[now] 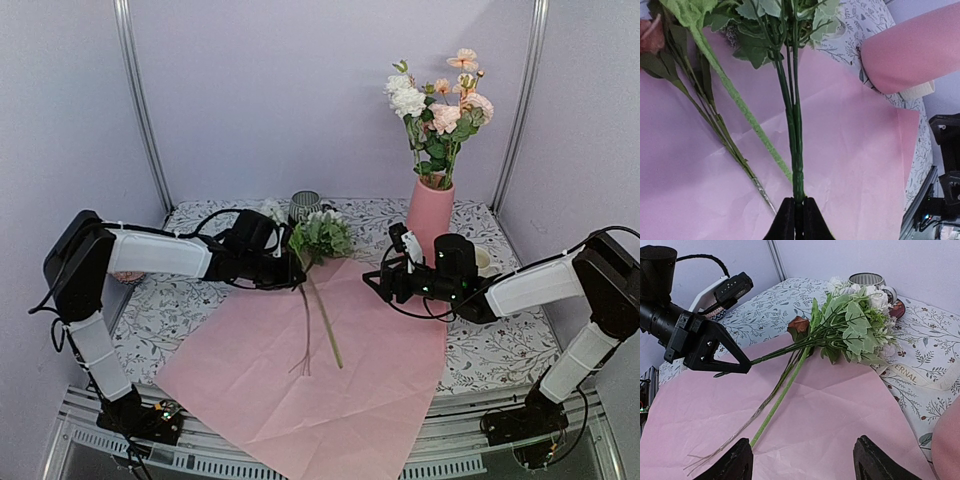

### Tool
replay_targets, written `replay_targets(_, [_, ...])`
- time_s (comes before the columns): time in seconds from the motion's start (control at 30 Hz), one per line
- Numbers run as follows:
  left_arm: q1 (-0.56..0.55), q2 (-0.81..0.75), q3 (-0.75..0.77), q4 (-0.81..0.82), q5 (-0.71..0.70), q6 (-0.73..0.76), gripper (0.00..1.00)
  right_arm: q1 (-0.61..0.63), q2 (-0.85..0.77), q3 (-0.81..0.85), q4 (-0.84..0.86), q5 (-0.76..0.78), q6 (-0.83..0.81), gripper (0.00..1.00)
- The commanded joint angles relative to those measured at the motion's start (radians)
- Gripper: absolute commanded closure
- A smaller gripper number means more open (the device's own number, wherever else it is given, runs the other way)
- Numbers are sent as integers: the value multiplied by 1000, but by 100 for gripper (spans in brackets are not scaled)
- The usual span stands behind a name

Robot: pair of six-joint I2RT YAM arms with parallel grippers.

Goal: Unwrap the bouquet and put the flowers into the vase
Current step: Adjust the fake flower with the flattened wrapping paper.

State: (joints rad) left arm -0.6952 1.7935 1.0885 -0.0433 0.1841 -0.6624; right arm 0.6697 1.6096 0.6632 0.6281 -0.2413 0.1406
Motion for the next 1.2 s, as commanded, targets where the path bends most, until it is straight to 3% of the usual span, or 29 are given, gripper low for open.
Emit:
replay_targets(0.0, [-22, 7, -33, 156, 53, -135, 92, 7, 9, 26, -7, 7, -6, 29])
replay_targets(0.47, [-126, 119, 11, 260, 34, -235, 72, 8, 3, 24, -10, 13, -6, 29])
replay_targets(0.73, [-165, 163, 60, 276, 88, -197, 47, 7, 1, 24, -11, 19, -7, 29])
replay_targets(0.83, [-164, 135, 48, 234, 43, -161, 38, 7, 1, 24, -13, 19, -7, 29])
replay_targets(1.17, [-164, -11, -26, 76, -133, -91, 24, 7, 3, 24, -13, 17, -7, 29])
